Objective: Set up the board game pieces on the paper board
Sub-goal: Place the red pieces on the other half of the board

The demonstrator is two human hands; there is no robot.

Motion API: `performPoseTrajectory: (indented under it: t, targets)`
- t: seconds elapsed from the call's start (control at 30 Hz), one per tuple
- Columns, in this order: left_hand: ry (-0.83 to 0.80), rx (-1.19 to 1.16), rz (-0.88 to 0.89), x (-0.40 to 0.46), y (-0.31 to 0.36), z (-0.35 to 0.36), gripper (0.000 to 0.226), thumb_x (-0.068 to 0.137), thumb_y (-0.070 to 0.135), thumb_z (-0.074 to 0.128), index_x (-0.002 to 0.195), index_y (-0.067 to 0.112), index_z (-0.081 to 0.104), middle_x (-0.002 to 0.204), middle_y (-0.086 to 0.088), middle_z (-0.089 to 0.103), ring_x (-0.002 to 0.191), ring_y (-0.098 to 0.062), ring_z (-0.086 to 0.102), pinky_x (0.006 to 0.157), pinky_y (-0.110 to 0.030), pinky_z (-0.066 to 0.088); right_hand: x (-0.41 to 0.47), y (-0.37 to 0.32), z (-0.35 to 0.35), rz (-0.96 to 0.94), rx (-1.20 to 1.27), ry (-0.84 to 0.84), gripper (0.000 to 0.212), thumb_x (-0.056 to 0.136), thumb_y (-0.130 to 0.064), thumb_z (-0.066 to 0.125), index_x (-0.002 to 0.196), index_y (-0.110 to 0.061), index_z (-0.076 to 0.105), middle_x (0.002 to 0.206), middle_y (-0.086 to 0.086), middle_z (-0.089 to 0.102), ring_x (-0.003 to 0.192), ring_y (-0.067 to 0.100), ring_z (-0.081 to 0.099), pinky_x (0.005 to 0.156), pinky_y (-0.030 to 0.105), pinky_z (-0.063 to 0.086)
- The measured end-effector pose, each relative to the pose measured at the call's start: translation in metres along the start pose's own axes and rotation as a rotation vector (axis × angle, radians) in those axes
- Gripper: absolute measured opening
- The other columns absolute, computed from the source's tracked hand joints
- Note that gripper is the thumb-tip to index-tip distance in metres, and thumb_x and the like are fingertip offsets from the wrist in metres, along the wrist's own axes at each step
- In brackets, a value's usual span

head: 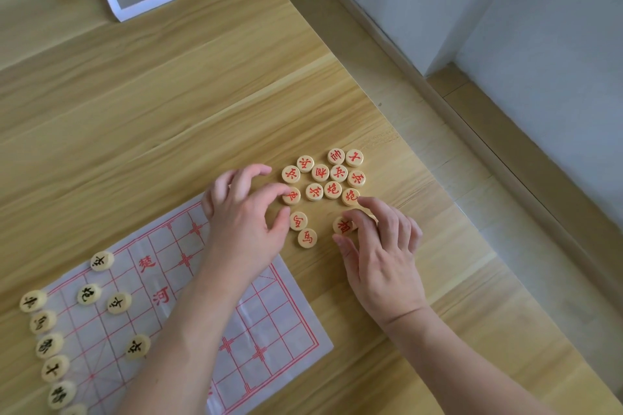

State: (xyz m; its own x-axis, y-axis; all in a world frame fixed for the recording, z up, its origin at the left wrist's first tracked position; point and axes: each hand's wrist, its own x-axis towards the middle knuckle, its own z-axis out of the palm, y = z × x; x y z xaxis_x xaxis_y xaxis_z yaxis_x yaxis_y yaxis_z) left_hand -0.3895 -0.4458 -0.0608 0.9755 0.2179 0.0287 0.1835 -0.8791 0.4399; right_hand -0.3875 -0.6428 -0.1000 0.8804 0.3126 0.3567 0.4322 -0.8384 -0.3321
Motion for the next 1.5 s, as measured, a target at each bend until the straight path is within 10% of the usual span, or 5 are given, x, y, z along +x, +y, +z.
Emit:
performPoseTrajectory:
  t: [0.3, 0.67, 1.5]
  targets:
    - [0.022, -0.009, 0.031, 0.003, 0.008, 0.002, 0.020, 0.077, 0.027, 0.072, 0.095, 0.034, 0.069, 0.129, 0.013, 0.049, 0.119, -0.021, 0.034, 0.098, -0.042, 0.027, 0.001, 0.000, 0.000, 0.028, 0.019, 0.025, 0.030, 0.096, -0.034, 0.052, 0.111, -0.011, 0.063, 0.129, 0.003, 0.044, 0.114, 0.026, 0.049, 0.102, 0.039, 0.028]
    - [0.040, 0.033, 0.103, 0.037, 0.025, 0.006, 0.020, 0.076, 0.029, 0.071, 0.096, 0.035, 0.070, 0.129, 0.010, 0.050, 0.120, -0.022, 0.032, 0.098, -0.046, 0.027, 0.007, 0.004, -0.005, 0.484, 0.191, 0.171, 0.024, 0.096, -0.032, 0.049, 0.113, -0.017, 0.056, 0.128, 0.002, 0.040, 0.120, 0.020, 0.039, 0.106, 0.031, 0.017]
    - [-0.191, 0.430, 0.336, 0.083, 0.041, -0.005, 0.025, 0.079, 0.054, 0.061, 0.086, 0.033, 0.072, 0.142, 0.014, 0.037, 0.129, -0.018, 0.017, 0.107, -0.042, 0.007, 0.007, 0.002, -0.002, 0.369, 0.121, 0.131, 0.028, 0.096, -0.036, 0.046, 0.114, -0.016, 0.057, 0.127, 0.001, 0.040, 0.118, 0.020, 0.039, 0.105, 0.028, 0.014]
